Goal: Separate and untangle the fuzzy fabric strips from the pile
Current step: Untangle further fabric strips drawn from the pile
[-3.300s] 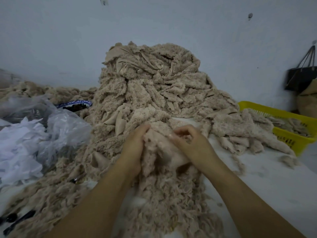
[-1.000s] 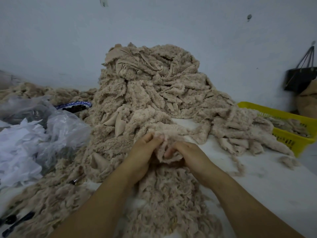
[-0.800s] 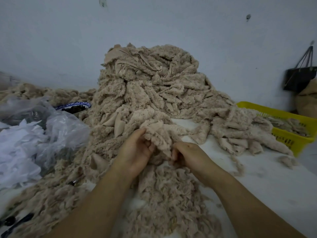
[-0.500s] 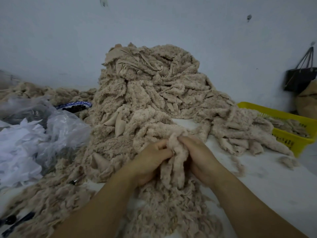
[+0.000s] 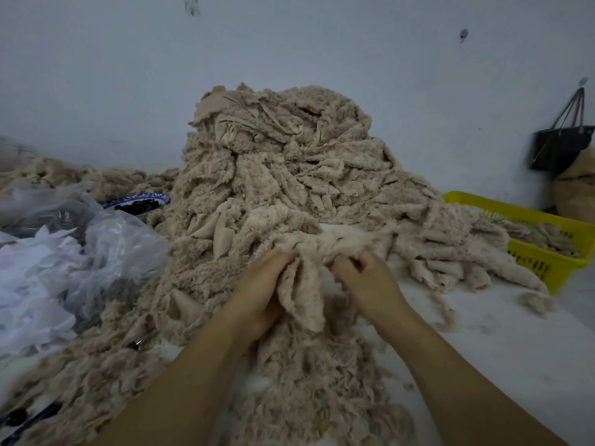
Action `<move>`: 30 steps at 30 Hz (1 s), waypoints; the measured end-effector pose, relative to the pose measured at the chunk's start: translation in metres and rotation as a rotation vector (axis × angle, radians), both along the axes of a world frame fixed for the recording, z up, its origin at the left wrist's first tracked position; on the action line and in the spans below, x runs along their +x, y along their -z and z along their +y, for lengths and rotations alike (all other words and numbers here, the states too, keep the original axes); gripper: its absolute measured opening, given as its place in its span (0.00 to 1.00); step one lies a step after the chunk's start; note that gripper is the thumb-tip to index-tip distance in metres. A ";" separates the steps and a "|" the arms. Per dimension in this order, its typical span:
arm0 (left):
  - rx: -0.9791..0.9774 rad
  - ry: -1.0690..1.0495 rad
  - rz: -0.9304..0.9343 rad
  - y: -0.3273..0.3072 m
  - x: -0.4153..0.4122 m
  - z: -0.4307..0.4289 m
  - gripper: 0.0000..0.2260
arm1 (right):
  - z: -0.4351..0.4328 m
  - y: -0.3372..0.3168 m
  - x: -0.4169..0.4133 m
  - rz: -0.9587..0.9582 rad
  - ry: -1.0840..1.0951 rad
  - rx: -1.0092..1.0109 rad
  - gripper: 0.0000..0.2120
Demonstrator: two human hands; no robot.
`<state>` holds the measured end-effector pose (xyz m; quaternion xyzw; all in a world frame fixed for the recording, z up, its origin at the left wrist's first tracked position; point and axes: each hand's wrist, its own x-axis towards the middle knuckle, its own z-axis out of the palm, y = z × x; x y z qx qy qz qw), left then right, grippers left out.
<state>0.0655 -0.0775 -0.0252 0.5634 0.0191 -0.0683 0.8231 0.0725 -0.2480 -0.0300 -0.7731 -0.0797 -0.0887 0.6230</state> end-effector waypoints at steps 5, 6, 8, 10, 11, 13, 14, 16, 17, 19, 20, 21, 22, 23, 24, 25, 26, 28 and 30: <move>0.013 0.045 -0.072 0.003 -0.001 -0.006 0.26 | 0.014 0.009 -0.004 -0.193 -0.166 -0.317 0.06; 0.002 0.006 -0.075 0.005 0.000 -0.006 0.23 | 0.013 0.008 -0.005 -0.145 -0.218 -0.310 0.03; 0.006 -0.028 -0.097 0.005 0.000 -0.006 0.08 | 0.011 0.008 -0.007 -0.066 -0.325 -0.289 0.09; -0.032 -0.023 -0.090 0.005 0.001 -0.005 0.07 | 0.013 0.006 -0.011 -0.100 -0.287 -0.284 0.13; -0.040 -0.034 -0.090 0.005 0.002 -0.005 0.09 | 0.015 0.003 -0.012 -0.155 -0.205 -0.296 0.15; 0.000 -0.075 -0.091 0.004 0.002 -0.005 0.10 | 0.017 -0.002 -0.011 -0.275 -0.022 -0.304 0.18; 0.018 -0.090 -0.096 0.004 0.003 -0.005 0.10 | 0.016 -0.003 -0.011 -0.317 0.022 -0.302 0.22; 0.004 -0.084 -0.120 0.003 0.002 -0.007 0.10 | 0.017 -0.002 -0.012 -0.324 -0.043 -0.365 0.32; -0.015 -0.072 -0.123 0.003 0.002 -0.007 0.11 | 0.019 0.000 -0.012 -0.292 -0.113 -0.464 0.33; -0.050 -0.065 -0.076 0.002 0.001 -0.009 0.10 | 0.022 0.007 -0.008 -0.270 -0.190 -0.613 0.26; -0.057 -0.051 -0.059 0.001 0.000 -0.010 0.09 | 0.022 0.009 -0.005 -0.297 -0.158 -0.606 0.19; -0.051 -0.029 -0.058 0.001 -0.001 -0.011 0.08 | 0.021 0.009 -0.003 -0.319 -0.112 -0.572 0.11; -0.025 -0.002 -0.072 0.002 -0.001 -0.011 0.09 | 0.018 0.010 0.000 -0.320 -0.084 -0.544 0.05; 0.036 0.013 -0.098 0.002 -0.002 -0.011 0.10 | 0.016 0.011 0.001 -0.294 -0.084 -0.524 0.02; 0.128 0.000 -0.124 0.002 -0.003 -0.011 0.12 | 0.014 0.013 0.004 -0.232 -0.095 -0.492 0.04; 0.237 -0.060 -0.148 0.002 -0.003 -0.009 0.13 | 0.011 0.014 0.006 -0.151 -0.092 -0.403 0.07; 0.344 -0.158 -0.180 0.004 -0.002 -0.006 0.13 | 0.007 0.012 0.008 -0.071 -0.050 -0.220 0.09; 0.489 -0.334 -0.278 0.006 0.001 0.002 0.11 | -0.006 0.000 0.012 0.035 0.040 0.400 0.10; 0.643 -0.429 -0.328 0.010 0.004 0.009 0.10 | -0.025 -0.009 0.017 0.049 -0.006 1.024 0.12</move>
